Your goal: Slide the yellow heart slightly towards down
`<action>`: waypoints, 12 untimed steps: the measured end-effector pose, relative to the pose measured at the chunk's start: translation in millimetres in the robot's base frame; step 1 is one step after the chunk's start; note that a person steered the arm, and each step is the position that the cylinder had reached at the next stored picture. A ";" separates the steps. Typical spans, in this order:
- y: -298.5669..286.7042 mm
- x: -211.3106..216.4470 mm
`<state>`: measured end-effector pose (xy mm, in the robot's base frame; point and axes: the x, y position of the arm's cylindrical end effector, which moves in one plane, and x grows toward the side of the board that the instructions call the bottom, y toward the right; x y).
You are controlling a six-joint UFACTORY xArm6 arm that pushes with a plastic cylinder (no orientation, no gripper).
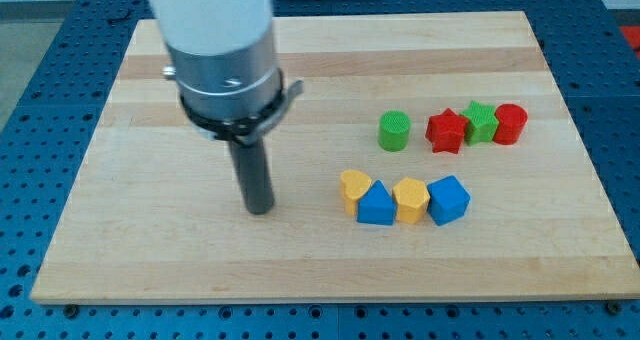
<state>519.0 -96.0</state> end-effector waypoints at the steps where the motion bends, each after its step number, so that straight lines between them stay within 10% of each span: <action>1: -24.2 -32.7; 12: 105.0 -49.0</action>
<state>470.0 9.0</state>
